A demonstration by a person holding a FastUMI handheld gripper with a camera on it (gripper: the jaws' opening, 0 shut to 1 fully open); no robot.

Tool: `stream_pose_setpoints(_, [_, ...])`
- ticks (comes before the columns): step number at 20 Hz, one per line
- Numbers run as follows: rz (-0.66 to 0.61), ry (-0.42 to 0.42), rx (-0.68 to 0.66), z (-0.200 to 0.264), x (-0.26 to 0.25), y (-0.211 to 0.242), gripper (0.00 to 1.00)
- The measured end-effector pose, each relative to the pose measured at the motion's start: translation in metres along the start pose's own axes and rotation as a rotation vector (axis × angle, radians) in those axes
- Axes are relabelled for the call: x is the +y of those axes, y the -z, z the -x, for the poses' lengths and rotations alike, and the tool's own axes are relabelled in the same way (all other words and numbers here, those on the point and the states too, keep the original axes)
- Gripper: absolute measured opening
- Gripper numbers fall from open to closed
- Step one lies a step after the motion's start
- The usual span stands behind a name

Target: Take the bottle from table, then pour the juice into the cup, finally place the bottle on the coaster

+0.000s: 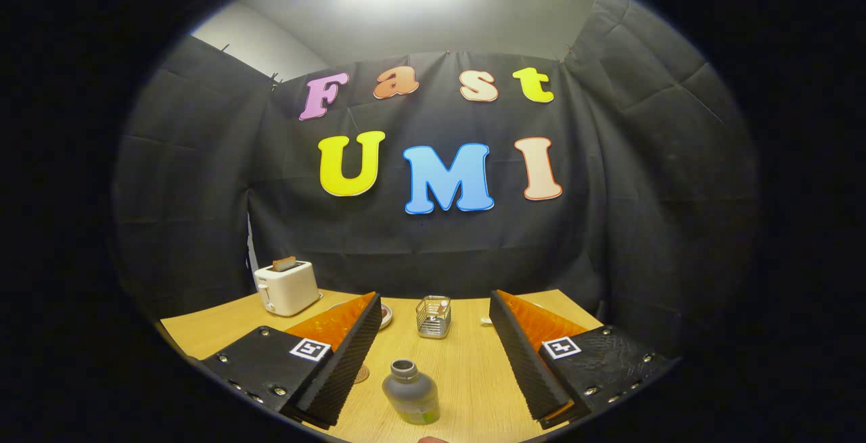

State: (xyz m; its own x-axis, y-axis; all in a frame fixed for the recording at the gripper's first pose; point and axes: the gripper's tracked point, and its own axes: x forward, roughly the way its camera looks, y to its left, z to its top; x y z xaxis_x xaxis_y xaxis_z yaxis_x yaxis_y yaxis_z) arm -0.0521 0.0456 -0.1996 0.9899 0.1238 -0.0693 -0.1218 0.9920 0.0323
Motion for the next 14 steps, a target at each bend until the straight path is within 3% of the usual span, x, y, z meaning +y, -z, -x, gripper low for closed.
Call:
stream_pose_setpoints(5, [-0.006,-0.011,0.031,0.002,0.017,0.056,0.98])
stream_pose_setpoints(14, [0.004,0.021,0.097,-0.037,0.026,0.133,0.99])
